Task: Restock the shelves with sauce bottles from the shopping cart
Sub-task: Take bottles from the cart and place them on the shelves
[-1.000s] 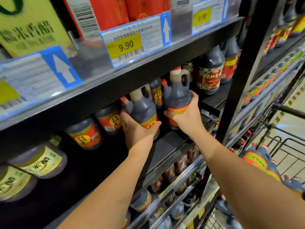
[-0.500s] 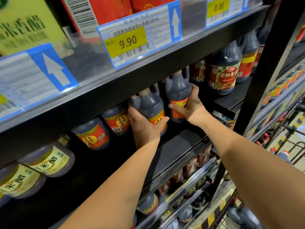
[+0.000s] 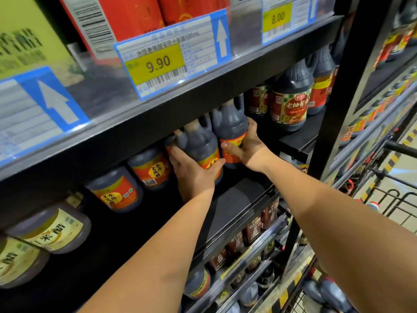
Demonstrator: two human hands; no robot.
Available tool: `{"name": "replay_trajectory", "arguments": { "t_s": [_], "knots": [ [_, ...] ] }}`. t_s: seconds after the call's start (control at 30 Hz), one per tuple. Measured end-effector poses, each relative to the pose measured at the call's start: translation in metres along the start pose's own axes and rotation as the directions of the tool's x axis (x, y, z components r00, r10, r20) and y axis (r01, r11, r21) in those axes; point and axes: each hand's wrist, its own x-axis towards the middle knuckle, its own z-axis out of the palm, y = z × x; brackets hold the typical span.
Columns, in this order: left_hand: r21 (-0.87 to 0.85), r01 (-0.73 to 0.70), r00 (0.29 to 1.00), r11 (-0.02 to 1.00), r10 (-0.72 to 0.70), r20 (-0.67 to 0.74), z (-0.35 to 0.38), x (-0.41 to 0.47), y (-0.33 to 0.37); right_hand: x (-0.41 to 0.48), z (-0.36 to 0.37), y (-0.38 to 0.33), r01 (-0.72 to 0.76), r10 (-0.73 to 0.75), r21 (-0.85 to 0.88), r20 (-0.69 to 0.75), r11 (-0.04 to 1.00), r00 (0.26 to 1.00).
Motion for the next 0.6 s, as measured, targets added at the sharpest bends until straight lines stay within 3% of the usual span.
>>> {"name": "replay_trajectory", "arguments": {
  "t_s": [0.1, 0.2, 0.3, 0.43, 0.6],
  "knots": [
    [0.026, 0.016, 0.998, 1.000, -0.017, 0.068, -0.004, 0.000, -0.003, -0.013, -0.005, 0.005, -0.049, 0.053, -0.127, 0.031, 0.991, 0.998],
    [0.011, 0.048, 0.983, 0.999, -0.049, 0.175, -0.017, -0.009, -0.014, -0.053, -0.010, 0.007, -0.014, -0.007, -0.183, -0.113, 0.983, 0.994],
    [-0.003, 0.047, 0.980, 0.999, -0.045, 0.193, -0.038, -0.034, -0.022, -0.112, -0.021, 0.007, 0.009, -0.062, -0.240, -0.216, 0.971, 0.974],
    [-0.001, -0.041, 0.988, 0.999, 0.041, 0.150, -0.059, -0.081, -0.010, -0.194, -0.045, 0.010, -0.018, -0.074, -0.242, -0.368, 0.970, 0.927],
    [-0.263, -0.168, 0.916, 0.950, 0.249, 0.315, -0.048, -0.138, 0.025, -0.267, -0.092, 0.028, -0.183, -0.020, -0.300, -0.566, 0.936, 0.824]
  ]
}}
